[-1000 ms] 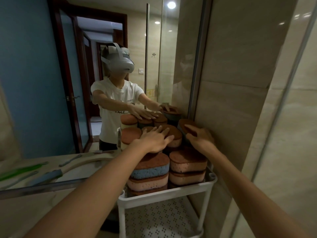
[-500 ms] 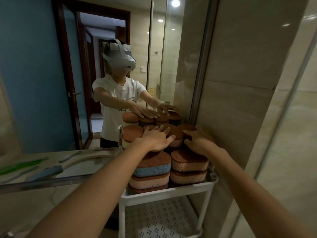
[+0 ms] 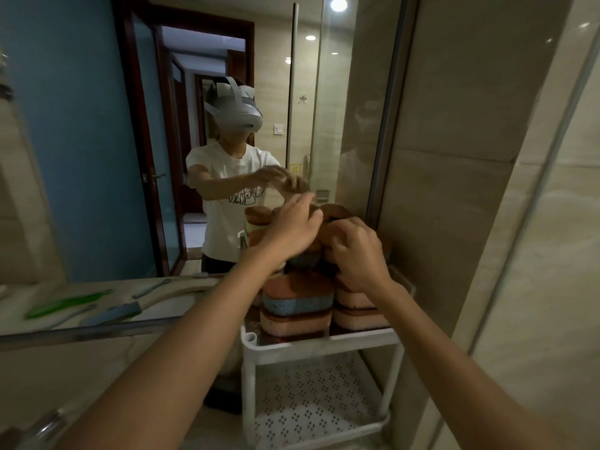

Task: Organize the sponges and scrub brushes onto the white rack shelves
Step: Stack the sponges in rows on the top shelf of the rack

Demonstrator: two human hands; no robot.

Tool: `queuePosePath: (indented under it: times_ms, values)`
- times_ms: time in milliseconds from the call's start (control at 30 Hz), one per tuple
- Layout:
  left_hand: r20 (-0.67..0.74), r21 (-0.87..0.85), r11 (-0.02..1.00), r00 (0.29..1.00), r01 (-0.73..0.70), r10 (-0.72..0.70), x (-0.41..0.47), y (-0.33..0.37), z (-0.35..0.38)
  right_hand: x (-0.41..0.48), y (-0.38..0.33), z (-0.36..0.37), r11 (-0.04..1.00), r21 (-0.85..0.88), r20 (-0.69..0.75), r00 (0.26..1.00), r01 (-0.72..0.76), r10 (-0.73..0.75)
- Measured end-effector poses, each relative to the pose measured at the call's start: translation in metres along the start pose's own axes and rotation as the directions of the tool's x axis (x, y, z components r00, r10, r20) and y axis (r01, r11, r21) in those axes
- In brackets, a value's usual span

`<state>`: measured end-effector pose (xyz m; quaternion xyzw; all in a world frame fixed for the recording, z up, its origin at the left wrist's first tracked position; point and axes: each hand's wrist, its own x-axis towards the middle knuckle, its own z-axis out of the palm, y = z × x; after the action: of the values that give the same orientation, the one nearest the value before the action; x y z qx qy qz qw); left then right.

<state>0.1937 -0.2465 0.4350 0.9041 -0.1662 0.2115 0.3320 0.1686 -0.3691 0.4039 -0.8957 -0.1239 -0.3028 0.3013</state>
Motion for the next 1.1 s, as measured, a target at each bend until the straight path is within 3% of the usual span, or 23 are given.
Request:
queuePosePath:
  times_ms: [100, 233, 367, 467, 567, 667, 733, 800, 900, 1100]
  values:
    - [-0.195, -0.035, 0.998, 0.979, 0.056, -0.062, -0.039, -0.008, -0.031, -0.022, -0.034, 0.022, 0.987, 0.145, -0.078, 0.996, 0.065, -0.054]
    - [-0.325, -0.041, 0.965, 0.910, 0.260, -0.259, -0.117, -0.049, -0.054, -0.072, -0.071, 0.066, 0.944, 0.316, -0.062, 0.995, 0.098, -0.083]
    - [-0.343, -0.107, 0.857, 0.791, 0.503, -0.507, -0.213, -0.107, -0.044, -0.143, -0.095, 0.122, 0.876, 0.473, 0.056, 0.989, 0.092, -0.134]
    - [-0.259, -0.145, 0.723, 0.679, 0.676, -0.687, -0.282, -0.148, -0.020, -0.207, -0.103, 0.165, 0.845, 0.534, 0.265, 0.945, 0.023, -0.193]
    - [-0.078, -0.076, 0.566, 0.561, 0.821, -0.824, -0.338, -0.182, 0.010, -0.263, -0.089, 0.211, 0.896, 0.416, 0.553, 0.826, -0.154, -0.114]
    - [0.122, 0.050, 0.454, 0.446, 0.890, -0.887, -0.375, -0.211, 0.038, -0.301, -0.057, 0.258, 0.949, 0.146, 0.796, 0.603, -0.280, 0.056]
    - [0.236, 0.146, 0.410, 0.371, 0.900, -0.898, -0.394, -0.231, 0.054, -0.321, -0.036, 0.286, 0.964, -0.054, 0.892, 0.421, -0.262, 0.164]
    - [0.313, 0.202, 0.358, 0.286, 0.912, -0.906, -0.408, -0.251, 0.065, -0.334, -0.021, 0.311, 0.958, -0.181, 0.918, 0.311, -0.224, 0.247]
    - [0.342, 0.224, 0.284, 0.198, 0.932, -0.919, -0.417, -0.278, 0.072, -0.341, -0.013, 0.346, 0.959, -0.225, 0.915, 0.299, -0.175, 0.269]
    - [0.371, 0.051, 0.192, 0.160, 0.980, -0.915, -0.411, -0.320, 0.085, -0.359, -0.009, 0.399, 0.967, -0.253, 0.896, 0.372, -0.021, 0.242]
